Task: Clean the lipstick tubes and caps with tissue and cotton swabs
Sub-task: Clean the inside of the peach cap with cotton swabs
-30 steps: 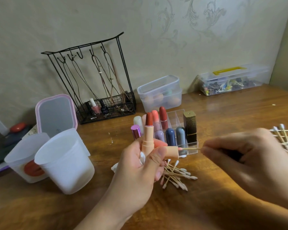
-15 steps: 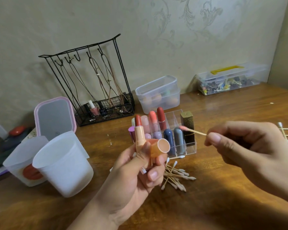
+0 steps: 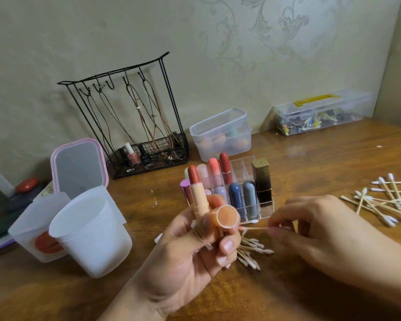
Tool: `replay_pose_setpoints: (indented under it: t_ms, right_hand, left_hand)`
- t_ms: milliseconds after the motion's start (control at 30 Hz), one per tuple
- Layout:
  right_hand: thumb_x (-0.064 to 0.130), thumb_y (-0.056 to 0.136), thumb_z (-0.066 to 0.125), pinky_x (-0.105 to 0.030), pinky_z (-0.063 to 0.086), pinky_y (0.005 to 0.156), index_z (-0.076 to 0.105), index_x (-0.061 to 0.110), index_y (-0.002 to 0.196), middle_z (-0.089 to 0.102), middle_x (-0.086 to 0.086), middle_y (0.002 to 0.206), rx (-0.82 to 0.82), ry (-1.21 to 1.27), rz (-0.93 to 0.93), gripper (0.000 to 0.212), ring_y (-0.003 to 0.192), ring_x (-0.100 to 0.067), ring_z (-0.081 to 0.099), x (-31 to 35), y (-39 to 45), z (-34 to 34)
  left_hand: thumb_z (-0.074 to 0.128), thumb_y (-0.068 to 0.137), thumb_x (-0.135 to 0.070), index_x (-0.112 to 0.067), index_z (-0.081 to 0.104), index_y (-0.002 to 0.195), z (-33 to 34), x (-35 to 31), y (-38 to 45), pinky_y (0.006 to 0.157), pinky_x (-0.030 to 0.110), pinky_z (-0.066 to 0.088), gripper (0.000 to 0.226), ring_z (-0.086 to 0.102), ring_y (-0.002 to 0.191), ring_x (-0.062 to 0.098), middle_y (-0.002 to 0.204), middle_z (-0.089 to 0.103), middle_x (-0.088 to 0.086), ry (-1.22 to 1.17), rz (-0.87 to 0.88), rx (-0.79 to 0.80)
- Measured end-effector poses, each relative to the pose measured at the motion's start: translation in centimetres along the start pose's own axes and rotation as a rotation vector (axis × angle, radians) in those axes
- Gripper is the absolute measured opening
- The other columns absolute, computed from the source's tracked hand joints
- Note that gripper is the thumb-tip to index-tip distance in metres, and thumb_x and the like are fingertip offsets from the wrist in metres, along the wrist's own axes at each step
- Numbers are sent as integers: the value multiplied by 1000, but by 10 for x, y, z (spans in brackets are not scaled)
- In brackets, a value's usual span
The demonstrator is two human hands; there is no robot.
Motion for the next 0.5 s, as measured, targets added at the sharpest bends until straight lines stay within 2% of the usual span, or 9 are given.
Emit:
replay_pose_setpoints:
  t_ms: [67,267,500]
  right_hand:
    - [54,83,62,-28,52,65,73,43,89,59,22,80,10,-47,33,17,68,-2,56,-2,2,6]
    - [58,87,57,-18,49,66,67,45,98,57,20,85,75,-170,63,20,73,-1,55,-1,2,18]
    - [60,87,56,-15,47,70,63,47,100,53,24,86,124,-199,38,20,80,2,53,0,1,22]
  left_hand:
    - [38,100,0,-2,45,122,-2,-1,0,69,28,43,23,52,83,23,100,47,17,-14,1,0]
    - [34,101,0,-2,48,125,-8,-3,1,73,30,43,27,53,87,25,103,51,20,-50,6,-1]
    - [45,99,-2,-3,52,120,-11,3,2,69,28,45,23,55,81,22,98,54,16,-38,-12,-19]
Point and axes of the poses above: each hand's wrist, its own y-axis towards the middle knuckle, its own z-axis out of the palm, x = y × z, the point moved 9 cm from there along y, towards the middle knuckle
